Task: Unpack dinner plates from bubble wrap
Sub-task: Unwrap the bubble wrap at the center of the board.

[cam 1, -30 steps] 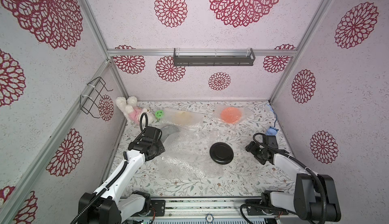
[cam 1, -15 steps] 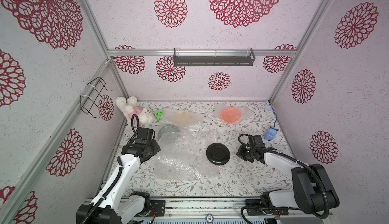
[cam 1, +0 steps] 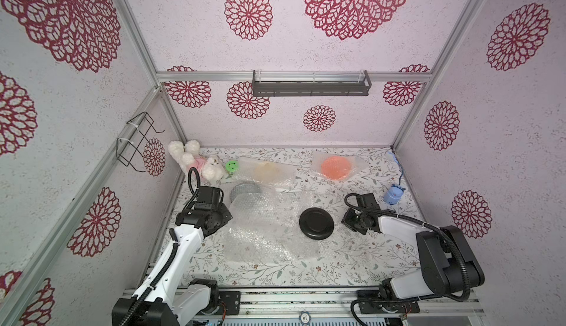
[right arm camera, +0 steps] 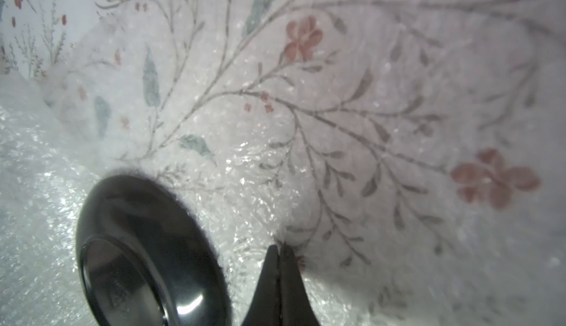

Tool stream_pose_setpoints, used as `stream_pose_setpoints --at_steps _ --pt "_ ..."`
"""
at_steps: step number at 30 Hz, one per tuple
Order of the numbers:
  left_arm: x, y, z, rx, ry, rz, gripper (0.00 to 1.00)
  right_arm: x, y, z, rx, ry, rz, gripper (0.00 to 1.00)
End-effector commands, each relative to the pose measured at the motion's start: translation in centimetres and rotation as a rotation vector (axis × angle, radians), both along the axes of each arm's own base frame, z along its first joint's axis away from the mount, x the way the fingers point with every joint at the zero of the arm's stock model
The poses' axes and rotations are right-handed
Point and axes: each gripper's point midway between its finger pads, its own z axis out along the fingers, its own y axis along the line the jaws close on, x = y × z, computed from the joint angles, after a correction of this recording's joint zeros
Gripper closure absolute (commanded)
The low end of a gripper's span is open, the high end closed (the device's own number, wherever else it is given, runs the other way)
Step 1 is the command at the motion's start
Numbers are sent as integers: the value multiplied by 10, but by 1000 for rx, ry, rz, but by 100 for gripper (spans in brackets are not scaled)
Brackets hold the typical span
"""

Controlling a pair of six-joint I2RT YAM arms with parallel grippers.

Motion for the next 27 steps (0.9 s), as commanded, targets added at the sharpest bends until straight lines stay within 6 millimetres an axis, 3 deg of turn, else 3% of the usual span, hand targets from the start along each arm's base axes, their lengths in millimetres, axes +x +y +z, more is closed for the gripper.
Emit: stream_pose_setpoints --at_steps 1,5,15,20,22,25,27 --pt "1 8 7 2 -33 41 100 -25 -34 -26 -101 142 -103 98" --pt "-2 16 14 11 -39 55 100 -27 -62 -23 -70 169 -207 98" --pt "-10 18 17 -4 -43 74 100 -27 -109 -20 -90 225 -322 98" --pt "-16 29 24 32 -41 112 100 -25 -120 -23 -76 220 -347 99" --pt "-15 30 27 21 -57 123 100 -18 -113 -21 -37 191 -305 99" --pt "-12 27 28 -9 -71 111 100 -5 -101 -7 9 125 -225 100" --pt "-8 20 27 -47 -78 83 100 -5 -112 4 -50 110 -236 100"
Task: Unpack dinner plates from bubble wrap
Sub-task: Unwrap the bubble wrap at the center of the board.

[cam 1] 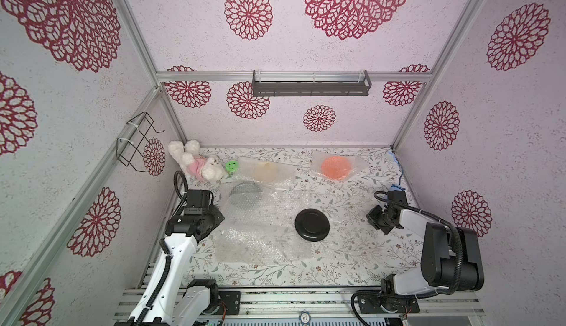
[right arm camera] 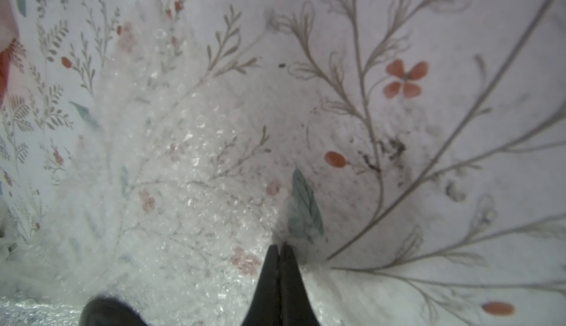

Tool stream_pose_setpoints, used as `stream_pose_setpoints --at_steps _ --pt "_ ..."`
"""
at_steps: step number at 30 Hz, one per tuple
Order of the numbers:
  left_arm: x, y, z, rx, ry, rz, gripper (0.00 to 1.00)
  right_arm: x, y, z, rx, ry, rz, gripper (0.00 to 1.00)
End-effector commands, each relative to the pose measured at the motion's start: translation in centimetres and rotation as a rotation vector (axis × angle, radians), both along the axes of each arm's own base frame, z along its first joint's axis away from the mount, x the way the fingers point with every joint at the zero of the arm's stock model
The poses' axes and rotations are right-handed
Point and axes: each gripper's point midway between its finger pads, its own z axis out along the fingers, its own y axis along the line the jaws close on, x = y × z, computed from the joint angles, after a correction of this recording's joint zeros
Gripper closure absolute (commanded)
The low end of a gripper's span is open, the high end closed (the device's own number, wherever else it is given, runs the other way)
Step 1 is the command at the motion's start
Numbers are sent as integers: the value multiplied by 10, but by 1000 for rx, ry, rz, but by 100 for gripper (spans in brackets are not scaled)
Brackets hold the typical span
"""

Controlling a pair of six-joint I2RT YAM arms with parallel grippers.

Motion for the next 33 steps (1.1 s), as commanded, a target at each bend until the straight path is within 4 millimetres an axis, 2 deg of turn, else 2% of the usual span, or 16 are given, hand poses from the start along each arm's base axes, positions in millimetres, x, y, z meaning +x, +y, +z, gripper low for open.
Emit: stream_pose_setpoints --at_steps 1,3,4,6,11,15,16,17,22,26,33 --pt "5 1 8 -29 -19 -6 100 -14 -17 8 -91 47 12 100" --pt "2 7 8 -38 -15 14 100 -17 -29 14 -101 37 -39 100" --pt "5 6 10 -64 -34 17 100 -17 -28 14 -74 24 -50 100" --pt "8 6 13 -104 -57 21 100 -13 -23 16 -41 4 -48 100" --pt "7 29 20 -122 -76 96 100 -9 -16 16 -4 -19 -31 99" --pt "8 32 15 -144 -69 108 100 -3 1 29 -62 -67 62 98" --pt "9 33 14 -150 -71 113 100 -2 7 32 -79 -74 94 94" --pt "10 31 13 -164 -78 108 100 -1 12 36 -89 -80 120 86" --pt "15 25 6 -202 -69 83 100 -11 6 32 -128 -70 117 36" --pt "17 22 2 -223 -71 79 100 -16 16 21 -57 -71 141 29" --pt "18 22 -8 -225 -52 71 100 -31 48 7 48 -59 210 28"
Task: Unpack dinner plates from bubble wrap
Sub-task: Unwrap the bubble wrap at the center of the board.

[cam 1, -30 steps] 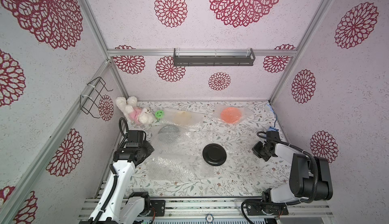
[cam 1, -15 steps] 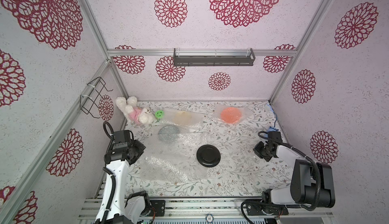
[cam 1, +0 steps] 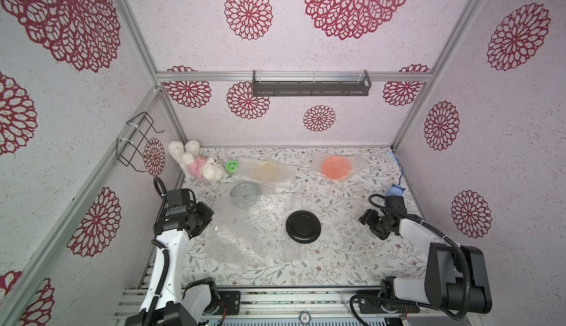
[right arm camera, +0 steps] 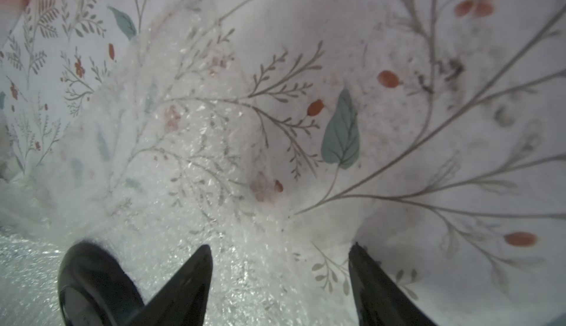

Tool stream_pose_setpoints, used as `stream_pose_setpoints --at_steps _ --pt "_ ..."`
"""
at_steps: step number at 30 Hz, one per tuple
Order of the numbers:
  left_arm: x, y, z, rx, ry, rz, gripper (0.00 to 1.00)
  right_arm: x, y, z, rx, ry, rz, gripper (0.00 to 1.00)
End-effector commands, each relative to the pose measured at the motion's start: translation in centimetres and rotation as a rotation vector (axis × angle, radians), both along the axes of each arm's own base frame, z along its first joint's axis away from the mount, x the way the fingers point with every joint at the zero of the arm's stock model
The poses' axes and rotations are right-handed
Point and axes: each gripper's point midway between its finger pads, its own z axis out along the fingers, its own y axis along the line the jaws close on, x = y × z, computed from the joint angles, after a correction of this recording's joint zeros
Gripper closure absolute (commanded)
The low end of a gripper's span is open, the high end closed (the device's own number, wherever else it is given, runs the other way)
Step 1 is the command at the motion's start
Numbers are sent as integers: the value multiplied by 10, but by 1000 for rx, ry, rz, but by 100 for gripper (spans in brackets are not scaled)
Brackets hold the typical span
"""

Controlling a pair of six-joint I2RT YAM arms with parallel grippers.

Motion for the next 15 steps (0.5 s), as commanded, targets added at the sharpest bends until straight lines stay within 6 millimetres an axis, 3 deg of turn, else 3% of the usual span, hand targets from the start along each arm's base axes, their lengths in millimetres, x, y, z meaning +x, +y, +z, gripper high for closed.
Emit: stream_pose_setpoints --at_steps 1,8,13,15 --pt "4 -1 -6 -12 -10 -11 100 -11 20 -7 58 27 52 28" --pt "7 -4 -8 -29 -10 -23 100 -2 36 -4 142 -13 95 35" --pt "7 -4 -8 -34 -13 -25 100 4 44 -4 162 -38 116 52" --pt "7 -5 -8 -35 -14 -26 100 2 38 -9 122 -15 103 60"
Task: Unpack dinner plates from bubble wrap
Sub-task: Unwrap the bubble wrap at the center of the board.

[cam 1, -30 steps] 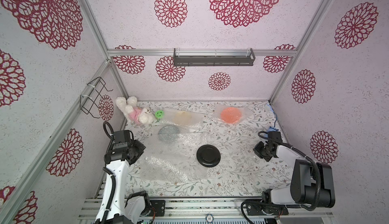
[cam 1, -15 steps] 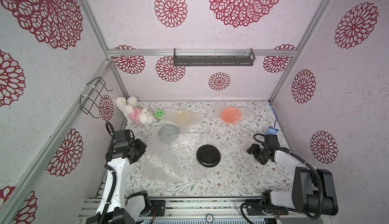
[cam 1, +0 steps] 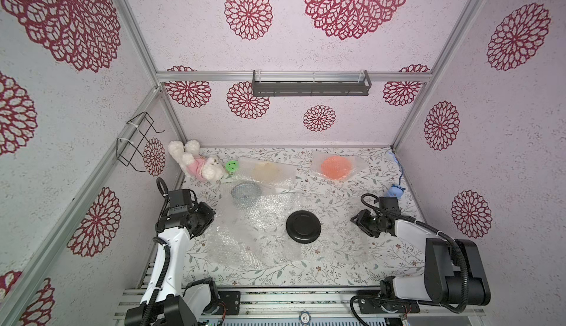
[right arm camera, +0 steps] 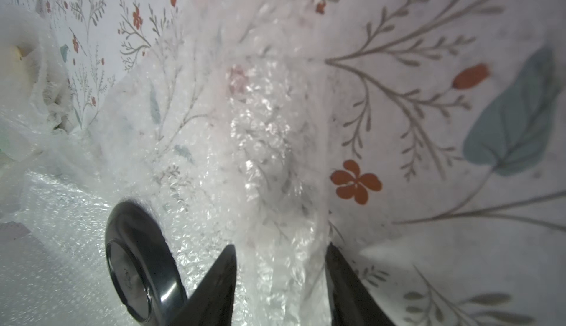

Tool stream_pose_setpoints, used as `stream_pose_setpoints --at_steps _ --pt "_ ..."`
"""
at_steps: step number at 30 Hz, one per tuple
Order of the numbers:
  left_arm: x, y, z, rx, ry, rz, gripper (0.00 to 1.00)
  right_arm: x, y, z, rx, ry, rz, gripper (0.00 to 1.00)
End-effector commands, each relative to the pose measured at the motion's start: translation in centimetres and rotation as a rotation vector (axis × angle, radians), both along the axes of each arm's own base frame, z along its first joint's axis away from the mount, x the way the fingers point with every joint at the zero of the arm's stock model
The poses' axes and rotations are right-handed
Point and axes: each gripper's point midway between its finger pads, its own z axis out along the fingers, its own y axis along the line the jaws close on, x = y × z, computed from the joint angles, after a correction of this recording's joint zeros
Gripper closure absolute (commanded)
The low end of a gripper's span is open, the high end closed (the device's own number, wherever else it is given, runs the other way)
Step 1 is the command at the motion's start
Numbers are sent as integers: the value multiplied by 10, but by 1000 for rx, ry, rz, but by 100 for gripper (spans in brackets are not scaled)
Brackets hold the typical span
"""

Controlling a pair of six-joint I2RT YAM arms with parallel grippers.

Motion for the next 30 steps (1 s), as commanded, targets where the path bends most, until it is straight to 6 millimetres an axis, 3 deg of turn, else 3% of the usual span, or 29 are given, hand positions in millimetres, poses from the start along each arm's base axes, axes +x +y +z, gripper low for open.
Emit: stream_pose_setpoints --at_steps 1,4,8,12,17,21,26,30 --pt "3 1 2 -2 -23 -4 100 -7 -6 -10 -55 53 -15 64" --pt "3 0 2 -4 -23 -3 100 -14 -31 -18 -192 117 -68 69" --pt "3 1 2 -2 -23 -1 100 -15 -37 -24 -225 133 -86 69" --pt "3 1 3 0 -27 3 100 -15 -36 -30 -221 150 -88 85" --pt "2 2 1 4 -20 4 100 -9 -48 -14 -282 100 -120 99" --pt "2 0 6 -9 -21 -5 100 -1 -58 0 -295 83 -141 100" --pt "-12 12 22 74 -25 48 100 1 -86 13 -275 71 -227 100" --pt "-18 9 17 58 -20 65 100 2 -110 26 -296 58 -298 100"
